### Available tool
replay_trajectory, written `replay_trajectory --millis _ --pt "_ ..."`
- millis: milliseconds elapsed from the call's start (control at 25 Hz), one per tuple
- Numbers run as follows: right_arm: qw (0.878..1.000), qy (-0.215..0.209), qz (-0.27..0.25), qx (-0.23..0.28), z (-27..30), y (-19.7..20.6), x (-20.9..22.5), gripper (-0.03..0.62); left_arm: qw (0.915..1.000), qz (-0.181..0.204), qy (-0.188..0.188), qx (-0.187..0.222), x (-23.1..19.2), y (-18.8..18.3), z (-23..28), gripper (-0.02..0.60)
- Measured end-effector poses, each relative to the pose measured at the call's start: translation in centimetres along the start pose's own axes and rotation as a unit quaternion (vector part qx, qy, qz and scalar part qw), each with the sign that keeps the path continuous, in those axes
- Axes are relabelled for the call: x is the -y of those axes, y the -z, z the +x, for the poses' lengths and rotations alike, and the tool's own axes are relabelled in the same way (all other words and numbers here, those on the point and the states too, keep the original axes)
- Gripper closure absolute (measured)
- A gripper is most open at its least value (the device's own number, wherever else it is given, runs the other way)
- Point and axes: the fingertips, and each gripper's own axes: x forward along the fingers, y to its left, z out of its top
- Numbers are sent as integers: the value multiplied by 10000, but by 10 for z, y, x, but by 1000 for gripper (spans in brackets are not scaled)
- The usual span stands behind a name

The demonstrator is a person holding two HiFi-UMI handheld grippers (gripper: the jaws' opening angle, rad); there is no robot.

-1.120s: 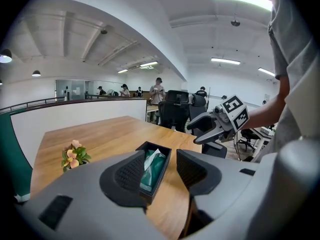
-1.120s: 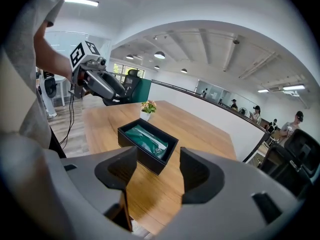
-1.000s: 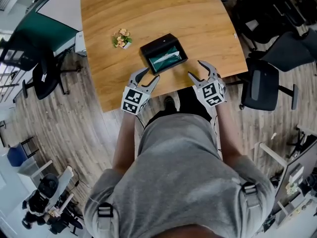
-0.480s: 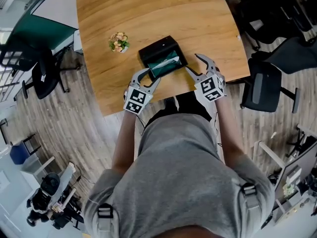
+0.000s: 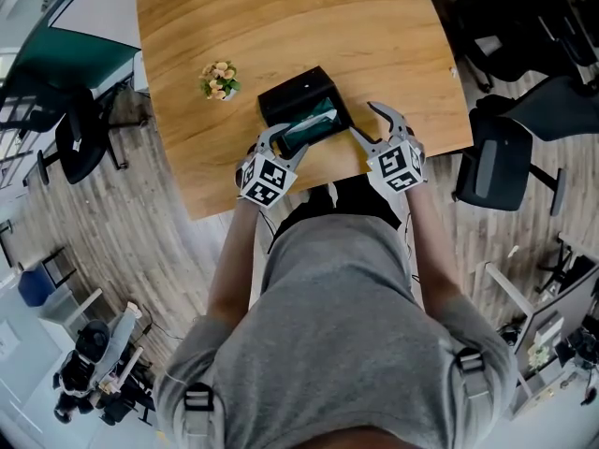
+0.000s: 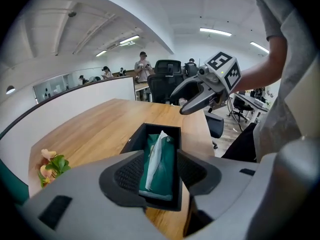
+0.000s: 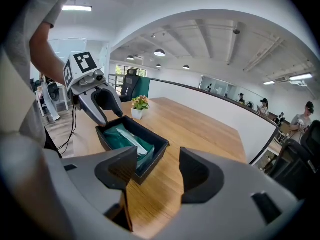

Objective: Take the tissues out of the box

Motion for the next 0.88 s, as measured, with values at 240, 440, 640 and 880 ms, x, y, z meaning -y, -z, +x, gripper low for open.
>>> replay_trajectory --millis 240,440,640,880 --pt "9999 -93 103 -71 6 10 4 322 9992 220 67 -331 -4 7 27 369" --pt "9997 -96 157 -154 10 18 10 322 9981 292 148 -527 -8 6 43 368" --pt "9994 -40 292 -162 10 20 15 326 9962 490 236 -678 -8 5 56 370" --pt "9991 -30 362 -239 9 27 19 326 9935 535 386 -929 -5 8 71 370"
